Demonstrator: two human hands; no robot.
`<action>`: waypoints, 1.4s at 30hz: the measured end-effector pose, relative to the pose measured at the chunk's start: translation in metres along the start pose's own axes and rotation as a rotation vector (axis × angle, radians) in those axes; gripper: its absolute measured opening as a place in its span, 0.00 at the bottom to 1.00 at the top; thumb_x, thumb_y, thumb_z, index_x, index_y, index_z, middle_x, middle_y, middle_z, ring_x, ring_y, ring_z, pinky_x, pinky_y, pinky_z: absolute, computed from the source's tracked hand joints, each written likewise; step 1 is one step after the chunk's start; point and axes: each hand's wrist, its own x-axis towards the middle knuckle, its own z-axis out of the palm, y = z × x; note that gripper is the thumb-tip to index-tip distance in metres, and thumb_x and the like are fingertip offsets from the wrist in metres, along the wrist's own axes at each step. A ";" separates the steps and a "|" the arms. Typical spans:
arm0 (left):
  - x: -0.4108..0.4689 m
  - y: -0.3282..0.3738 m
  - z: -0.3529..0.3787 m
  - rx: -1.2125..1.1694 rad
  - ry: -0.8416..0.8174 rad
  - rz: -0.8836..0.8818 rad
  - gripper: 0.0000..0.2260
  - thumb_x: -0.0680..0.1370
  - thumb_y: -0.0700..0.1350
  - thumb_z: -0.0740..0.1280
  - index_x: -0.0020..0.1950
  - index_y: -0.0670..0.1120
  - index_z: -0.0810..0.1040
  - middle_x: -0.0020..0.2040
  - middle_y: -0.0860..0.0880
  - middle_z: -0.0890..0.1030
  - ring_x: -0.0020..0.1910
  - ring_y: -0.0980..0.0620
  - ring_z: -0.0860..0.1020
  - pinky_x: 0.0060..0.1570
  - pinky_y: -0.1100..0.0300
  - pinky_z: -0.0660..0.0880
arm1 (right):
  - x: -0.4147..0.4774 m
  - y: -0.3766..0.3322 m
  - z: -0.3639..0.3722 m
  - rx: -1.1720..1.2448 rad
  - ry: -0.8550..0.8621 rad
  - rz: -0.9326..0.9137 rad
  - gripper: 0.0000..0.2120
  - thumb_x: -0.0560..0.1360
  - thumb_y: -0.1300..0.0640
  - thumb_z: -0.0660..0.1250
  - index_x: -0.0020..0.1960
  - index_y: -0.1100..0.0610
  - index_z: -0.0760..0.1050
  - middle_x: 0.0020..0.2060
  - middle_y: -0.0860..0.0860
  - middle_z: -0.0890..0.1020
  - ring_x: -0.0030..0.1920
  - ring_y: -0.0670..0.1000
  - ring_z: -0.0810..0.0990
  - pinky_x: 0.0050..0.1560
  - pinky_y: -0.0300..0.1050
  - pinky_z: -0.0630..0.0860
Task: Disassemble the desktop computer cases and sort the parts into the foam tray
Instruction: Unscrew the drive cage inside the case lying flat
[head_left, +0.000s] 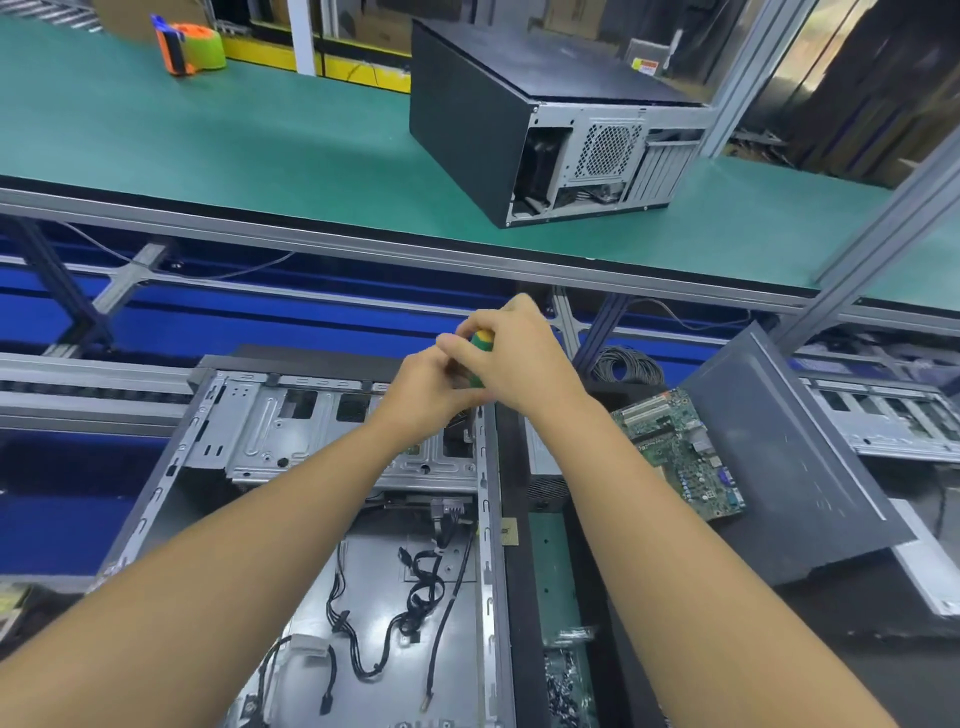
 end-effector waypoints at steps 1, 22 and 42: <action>0.000 0.002 0.004 0.036 0.022 -0.015 0.11 0.71 0.45 0.78 0.48 0.49 0.78 0.43 0.50 0.84 0.45 0.53 0.81 0.38 0.70 0.74 | 0.001 0.000 0.002 -0.032 0.035 0.028 0.12 0.78 0.45 0.68 0.56 0.50 0.83 0.53 0.53 0.69 0.54 0.55 0.73 0.53 0.49 0.73; -0.107 -0.072 -0.036 -0.585 -0.269 -1.080 0.38 0.74 0.70 0.66 0.76 0.49 0.65 0.75 0.37 0.68 0.61 0.40 0.77 0.62 0.46 0.77 | -0.008 -0.009 0.017 0.072 0.097 -0.010 0.13 0.84 0.54 0.58 0.54 0.60 0.78 0.55 0.55 0.82 0.60 0.58 0.68 0.51 0.55 0.73; -0.086 -0.075 0.001 -1.031 0.212 -1.118 0.17 0.77 0.41 0.73 0.63 0.37 0.76 0.65 0.40 0.78 0.60 0.45 0.78 0.54 0.57 0.74 | -0.018 -0.012 0.005 0.266 -0.125 0.229 0.07 0.78 0.53 0.59 0.55 0.53 0.70 0.55 0.56 0.76 0.40 0.54 0.80 0.40 0.48 0.76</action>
